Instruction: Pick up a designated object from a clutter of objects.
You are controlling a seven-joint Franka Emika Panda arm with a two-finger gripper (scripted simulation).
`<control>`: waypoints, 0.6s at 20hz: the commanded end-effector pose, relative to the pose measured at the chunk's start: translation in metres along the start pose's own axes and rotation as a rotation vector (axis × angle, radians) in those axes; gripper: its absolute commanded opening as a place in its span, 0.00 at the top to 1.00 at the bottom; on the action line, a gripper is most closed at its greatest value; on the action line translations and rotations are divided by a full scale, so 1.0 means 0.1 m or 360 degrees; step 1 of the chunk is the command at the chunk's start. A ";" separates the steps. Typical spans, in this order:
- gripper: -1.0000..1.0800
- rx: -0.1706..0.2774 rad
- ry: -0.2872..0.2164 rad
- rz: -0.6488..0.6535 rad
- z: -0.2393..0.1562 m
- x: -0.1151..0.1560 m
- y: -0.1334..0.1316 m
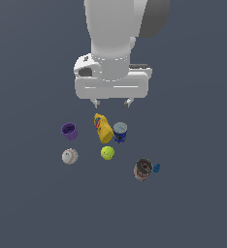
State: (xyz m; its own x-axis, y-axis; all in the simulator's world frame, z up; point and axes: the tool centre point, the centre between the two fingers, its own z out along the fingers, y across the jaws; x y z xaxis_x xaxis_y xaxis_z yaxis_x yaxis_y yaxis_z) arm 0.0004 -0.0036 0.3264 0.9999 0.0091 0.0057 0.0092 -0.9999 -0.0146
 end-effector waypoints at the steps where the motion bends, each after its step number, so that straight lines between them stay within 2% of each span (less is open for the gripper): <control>1: 0.38 0.0000 0.0000 0.0000 0.00 0.00 0.00; 12: 0.38 -0.0028 -0.0011 -0.0029 0.09 0.01 0.08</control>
State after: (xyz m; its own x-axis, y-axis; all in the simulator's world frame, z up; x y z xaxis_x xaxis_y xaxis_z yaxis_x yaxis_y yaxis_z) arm 0.0013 -0.0095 0.3190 0.9997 0.0254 0.0005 0.0254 -0.9997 -0.0003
